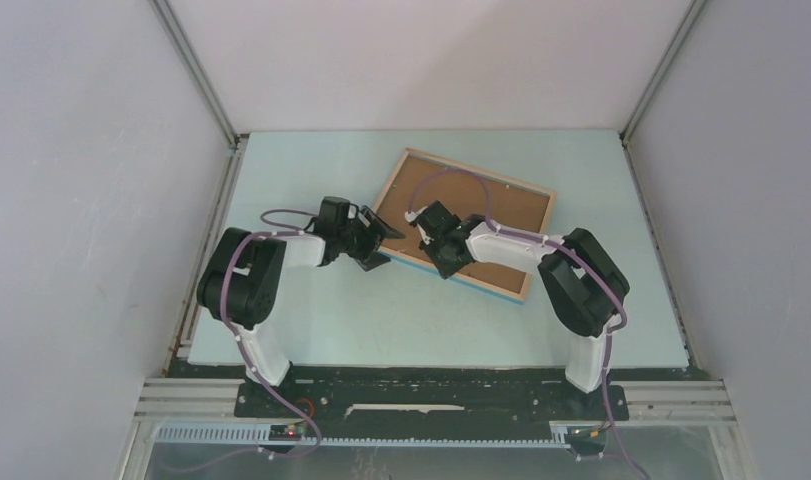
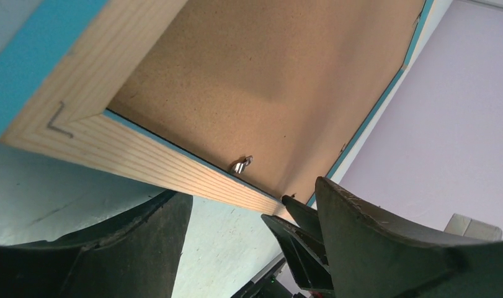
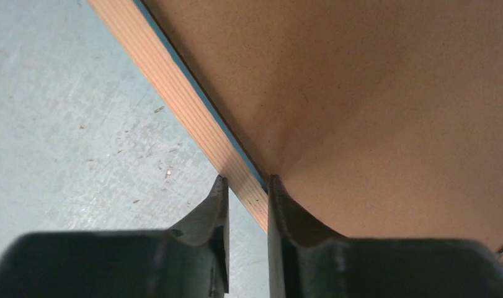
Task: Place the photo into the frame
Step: Adjust the photo frame at the center of the board, then install the photo frame at the center of the board.
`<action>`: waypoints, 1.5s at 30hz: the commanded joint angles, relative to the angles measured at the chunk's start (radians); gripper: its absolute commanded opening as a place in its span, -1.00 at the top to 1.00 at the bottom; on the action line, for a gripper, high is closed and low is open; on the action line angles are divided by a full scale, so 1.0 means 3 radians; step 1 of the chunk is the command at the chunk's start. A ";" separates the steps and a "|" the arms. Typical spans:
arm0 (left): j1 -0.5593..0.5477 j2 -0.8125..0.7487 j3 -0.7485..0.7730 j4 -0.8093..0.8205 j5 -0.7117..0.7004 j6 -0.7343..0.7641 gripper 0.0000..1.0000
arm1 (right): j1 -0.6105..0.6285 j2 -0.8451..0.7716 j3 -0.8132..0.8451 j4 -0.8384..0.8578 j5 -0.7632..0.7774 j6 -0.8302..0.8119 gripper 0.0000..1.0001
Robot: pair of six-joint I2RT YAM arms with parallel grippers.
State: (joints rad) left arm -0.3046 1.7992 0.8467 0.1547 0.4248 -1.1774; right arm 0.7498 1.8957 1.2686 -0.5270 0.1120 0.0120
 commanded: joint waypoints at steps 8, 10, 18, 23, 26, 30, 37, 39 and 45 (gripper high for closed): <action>0.0103 0.0235 0.0445 -0.0791 -0.0265 0.0736 -0.15 | 0.0338 -0.0288 -0.0281 0.0058 -0.0700 0.1467 0.77; 0.0105 0.0280 0.0585 -0.0960 -0.0287 0.0903 -0.11 | 0.0376 -0.0286 -0.0316 0.0341 -0.0875 0.1622 0.70; 0.0110 0.0421 0.0921 -0.1337 -0.0392 0.1322 -0.04 | 0.0107 -0.0140 0.0078 0.0544 -0.1323 0.1433 0.09; 0.0110 0.0403 0.0890 -0.1400 -0.0529 0.1434 0.05 | -0.0226 -0.0082 0.0248 0.0771 -0.1755 0.1428 -0.22; 0.0110 0.0398 0.0864 -0.1400 -0.0568 0.1469 0.07 | -0.0385 0.0194 0.0430 0.0926 -0.1981 0.1469 -0.15; 0.0110 0.0437 0.0891 -0.1434 -0.0579 0.1507 0.22 | -0.0475 0.0622 0.0964 0.0609 -0.1741 0.1333 0.28; 0.0132 0.0485 0.0890 -0.1410 -0.0611 0.1480 0.50 | -0.0492 0.1168 0.1631 0.0392 -0.1804 0.1098 0.45; 0.0153 0.0500 0.0886 -0.1406 -0.0598 0.1459 0.60 | -0.0476 0.1277 0.1740 0.0325 -0.1857 0.1081 0.51; 0.0199 0.0516 0.0851 -0.1354 -0.0566 0.1420 0.81 | -0.0469 0.1284 0.1498 0.0466 -0.2104 0.1255 0.72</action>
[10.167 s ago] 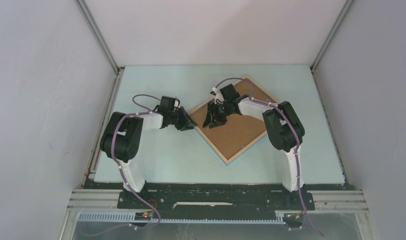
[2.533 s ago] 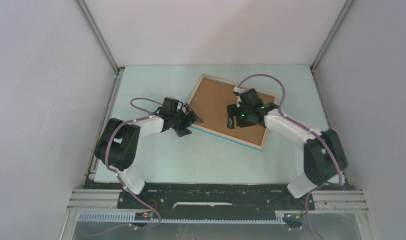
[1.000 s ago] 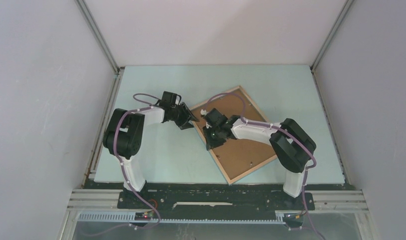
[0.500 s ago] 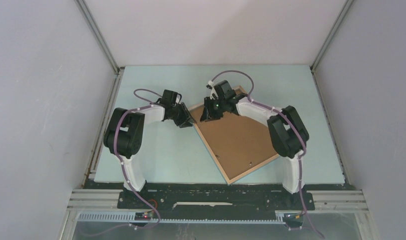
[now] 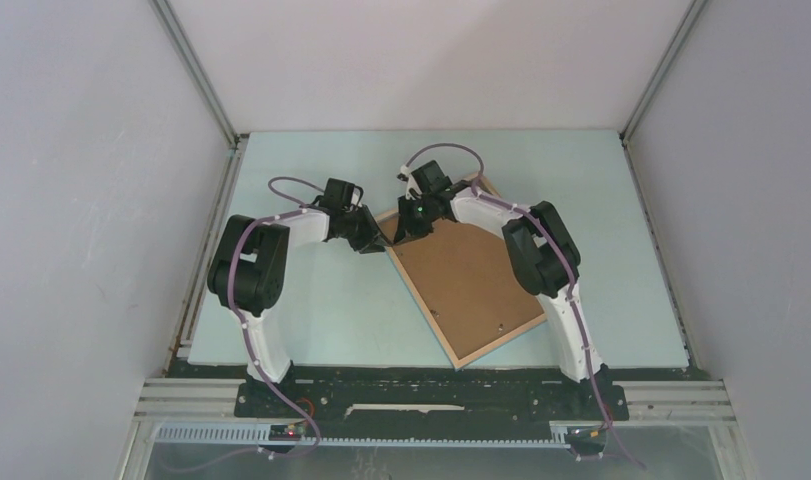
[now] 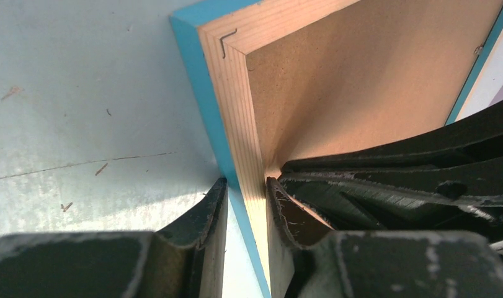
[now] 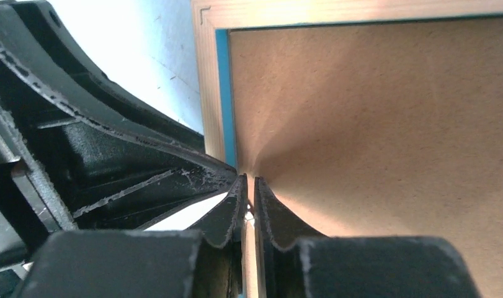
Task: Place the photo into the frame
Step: Install the photo frame at the center of the board.
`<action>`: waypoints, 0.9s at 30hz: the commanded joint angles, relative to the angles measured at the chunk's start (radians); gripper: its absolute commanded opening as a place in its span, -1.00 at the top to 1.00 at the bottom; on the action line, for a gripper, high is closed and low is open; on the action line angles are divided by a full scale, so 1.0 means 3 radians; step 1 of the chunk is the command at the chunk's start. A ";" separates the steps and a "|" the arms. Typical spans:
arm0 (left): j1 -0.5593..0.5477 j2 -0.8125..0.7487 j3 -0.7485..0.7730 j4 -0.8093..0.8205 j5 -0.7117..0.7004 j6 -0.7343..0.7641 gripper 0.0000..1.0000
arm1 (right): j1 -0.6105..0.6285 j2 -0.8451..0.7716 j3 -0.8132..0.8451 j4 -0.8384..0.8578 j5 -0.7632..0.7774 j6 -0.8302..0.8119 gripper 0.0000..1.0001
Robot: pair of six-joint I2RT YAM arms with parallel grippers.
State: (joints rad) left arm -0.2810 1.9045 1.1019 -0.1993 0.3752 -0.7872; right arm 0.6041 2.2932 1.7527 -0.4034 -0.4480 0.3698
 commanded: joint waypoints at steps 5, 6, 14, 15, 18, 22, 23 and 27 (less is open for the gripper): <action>0.0123 0.0175 0.0003 -0.0154 -0.0399 0.0103 0.96 | -0.0023 -0.0150 -0.0563 0.0396 -0.0439 0.0259 0.78; 0.0127 0.0176 0.0005 -0.0154 -0.0401 0.0099 0.99 | -0.0028 -0.0146 -0.0595 0.0419 -0.0482 0.0284 0.78; 0.0158 0.0235 0.0033 -0.0154 -0.0344 0.0083 1.00 | -0.0073 -0.0067 -0.0859 0.0755 -0.1080 0.0532 0.80; 0.0159 0.0233 0.0031 -0.0153 -0.0345 0.0083 1.00 | -0.0079 -0.0091 -0.0917 0.0811 -0.1116 0.0569 0.80; 0.0164 0.0231 0.0029 -0.0144 -0.0343 0.0083 1.00 | -0.0096 -0.0117 -0.1033 0.0916 -0.1230 0.0645 0.80; 0.0164 0.0239 0.0037 -0.0134 -0.0325 0.0083 1.00 | -0.0117 -0.0136 -0.1060 0.0951 -0.1347 0.0602 0.79; 0.0164 0.0236 0.0032 -0.0129 -0.0324 0.0083 1.00 | -0.0128 -0.0139 -0.1037 0.0944 -0.1357 0.0584 0.79; 0.0164 0.0220 0.0008 -0.0088 -0.0316 0.0088 1.00 | -0.0229 -0.0114 -0.0686 0.0741 -0.1367 0.0521 0.74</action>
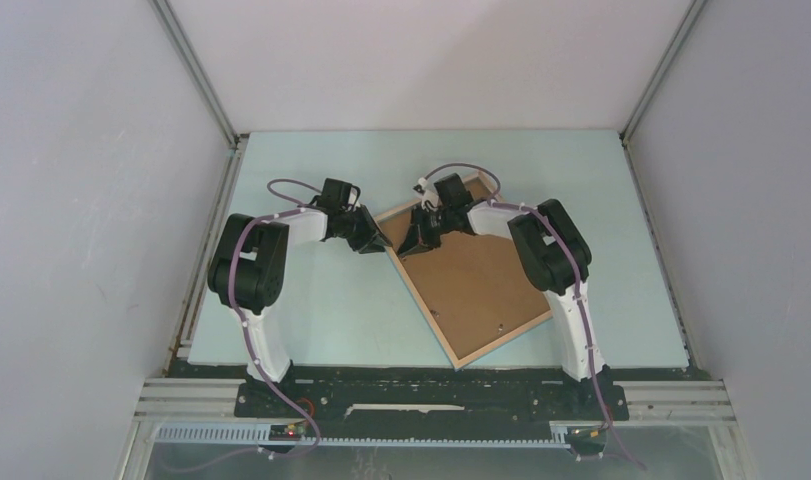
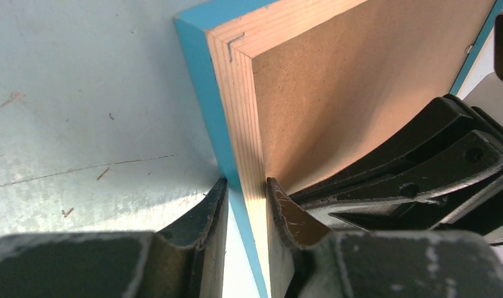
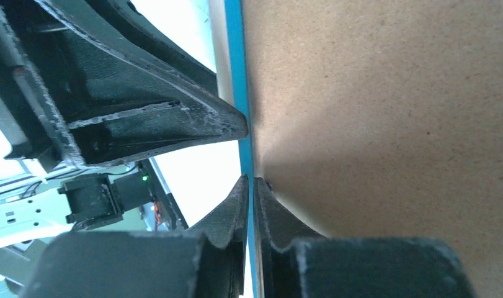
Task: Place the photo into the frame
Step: Install the photo frame at the center of the board.
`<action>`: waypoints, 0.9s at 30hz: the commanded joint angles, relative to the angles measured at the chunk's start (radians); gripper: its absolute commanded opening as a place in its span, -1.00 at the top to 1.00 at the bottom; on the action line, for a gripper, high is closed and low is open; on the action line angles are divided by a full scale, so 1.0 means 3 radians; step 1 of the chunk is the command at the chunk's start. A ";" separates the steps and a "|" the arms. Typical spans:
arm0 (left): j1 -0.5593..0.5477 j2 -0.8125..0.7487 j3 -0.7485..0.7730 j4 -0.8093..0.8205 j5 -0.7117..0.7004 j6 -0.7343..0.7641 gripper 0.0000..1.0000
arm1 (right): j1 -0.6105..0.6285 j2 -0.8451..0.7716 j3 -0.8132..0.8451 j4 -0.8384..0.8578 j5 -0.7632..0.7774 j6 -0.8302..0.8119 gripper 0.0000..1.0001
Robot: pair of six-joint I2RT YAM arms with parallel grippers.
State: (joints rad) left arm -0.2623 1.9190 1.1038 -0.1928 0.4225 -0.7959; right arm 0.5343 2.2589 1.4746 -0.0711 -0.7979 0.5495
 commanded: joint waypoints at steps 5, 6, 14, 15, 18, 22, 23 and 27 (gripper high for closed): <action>0.0102 0.0167 -0.0012 -0.0089 -0.0455 0.0117 1.00 | -0.0038 -0.0049 0.0791 -0.0754 -0.0153 -0.0219 0.64; 0.0102 0.0164 -0.0010 -0.0087 -0.0450 0.0117 1.00 | -0.0035 -0.0096 0.0803 -0.0797 -0.0112 -0.0247 0.60; 0.0102 0.0155 -0.0036 -0.0047 -0.0423 0.0113 1.00 | -0.0074 -0.0362 0.0139 -0.0856 0.0379 -0.0373 0.39; 0.0101 0.0156 -0.0035 -0.0043 -0.0422 0.0112 1.00 | -0.0075 -0.0380 0.0086 -0.0820 0.0384 -0.0383 0.23; 0.0102 0.0148 -0.0047 -0.0032 -0.0422 0.0108 1.00 | -0.0066 -0.0319 0.0102 -0.0812 0.0371 -0.0379 0.08; 0.0102 0.0107 -0.0085 -0.0004 -0.0444 0.0107 1.00 | -0.0056 -0.0163 0.0136 -0.0742 0.0224 -0.0202 0.48; 0.0100 0.0102 -0.0091 -0.0001 -0.0442 0.0107 1.00 | -0.0042 -0.0149 0.0108 -0.0705 0.0227 -0.0167 0.55; 0.0102 0.0095 -0.0106 0.0019 -0.0446 0.0097 1.00 | 0.0000 -0.0060 0.0021 -0.0526 0.0237 -0.0072 0.58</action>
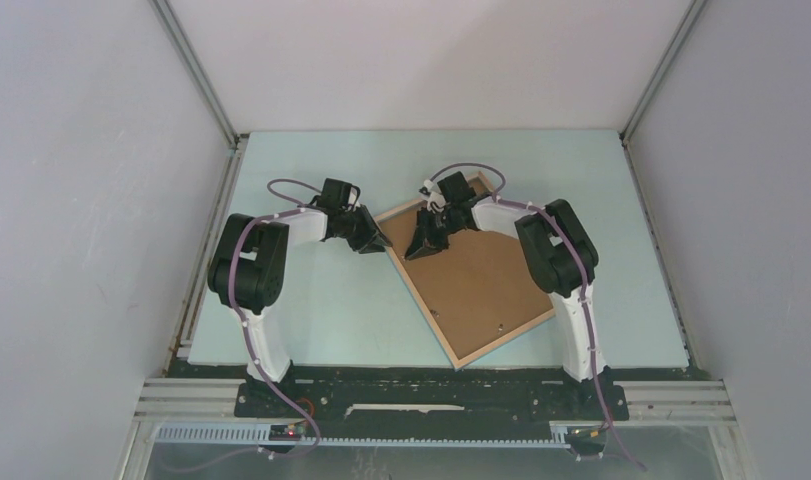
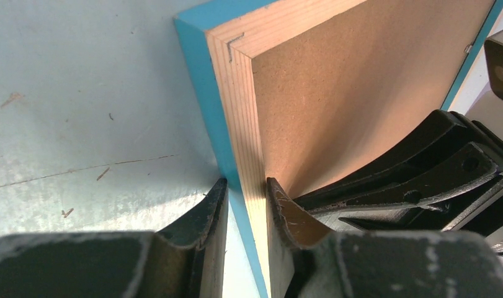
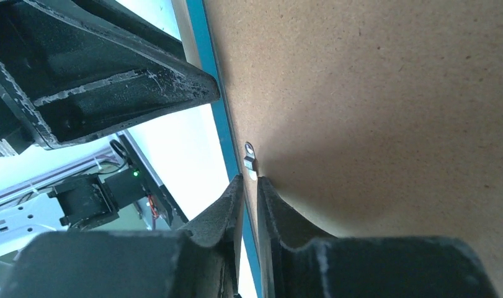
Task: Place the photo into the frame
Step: Install the photo frame at the center of the board.
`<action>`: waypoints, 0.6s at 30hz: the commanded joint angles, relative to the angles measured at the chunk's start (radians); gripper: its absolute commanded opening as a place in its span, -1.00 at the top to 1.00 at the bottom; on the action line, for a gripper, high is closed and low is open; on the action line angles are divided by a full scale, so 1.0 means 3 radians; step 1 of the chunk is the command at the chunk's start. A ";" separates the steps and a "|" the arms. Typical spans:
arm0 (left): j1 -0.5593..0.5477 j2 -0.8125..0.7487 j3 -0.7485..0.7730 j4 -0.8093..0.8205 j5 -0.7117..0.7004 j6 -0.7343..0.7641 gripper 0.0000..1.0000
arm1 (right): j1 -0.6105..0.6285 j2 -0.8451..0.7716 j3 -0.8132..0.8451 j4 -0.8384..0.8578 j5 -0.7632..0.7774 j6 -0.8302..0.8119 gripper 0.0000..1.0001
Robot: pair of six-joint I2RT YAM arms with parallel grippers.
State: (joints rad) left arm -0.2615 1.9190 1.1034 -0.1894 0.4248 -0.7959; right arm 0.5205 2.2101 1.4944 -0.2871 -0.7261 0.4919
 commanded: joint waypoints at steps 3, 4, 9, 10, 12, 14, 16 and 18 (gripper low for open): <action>0.0094 0.0080 -0.0125 0.0030 -0.0454 0.0092 1.00 | 0.0045 0.0222 0.0005 0.0271 0.0016 0.0155 0.58; 0.0096 0.0075 -0.0133 0.0035 -0.0455 0.0091 1.00 | 0.0048 0.0263 0.0046 0.0256 0.0011 0.0168 0.60; 0.0094 0.0044 -0.0171 0.0071 -0.0469 0.0079 1.00 | 0.0182 0.0275 -0.0046 0.0612 -0.0136 0.0491 0.64; 0.0094 0.0044 -0.0176 0.0077 -0.0467 0.0076 1.00 | 0.0207 0.0268 -0.0089 0.0714 -0.0120 0.0588 0.64; 0.0092 0.0051 -0.0174 0.0080 -0.0462 0.0073 1.00 | 0.0223 0.0262 -0.0168 0.0912 -0.0062 0.0747 0.64; 0.0092 0.0051 -0.0175 0.0079 -0.0454 0.0076 1.00 | 0.0216 0.0267 -0.0135 0.1038 -0.0011 0.0800 0.64; 0.0090 0.0046 -0.0173 0.0080 -0.0456 0.0083 1.00 | 0.0201 0.0262 -0.0047 0.0924 0.0002 0.0749 0.64; 0.0092 0.0035 -0.0172 0.0088 -0.0460 0.0092 1.00 | 0.0172 0.0181 -0.0009 0.0737 0.0034 0.0651 0.64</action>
State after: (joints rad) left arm -0.2436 1.9144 1.0939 -0.1703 0.4175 -0.7959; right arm 0.5461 2.2608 1.4670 -0.0566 -0.7708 0.6888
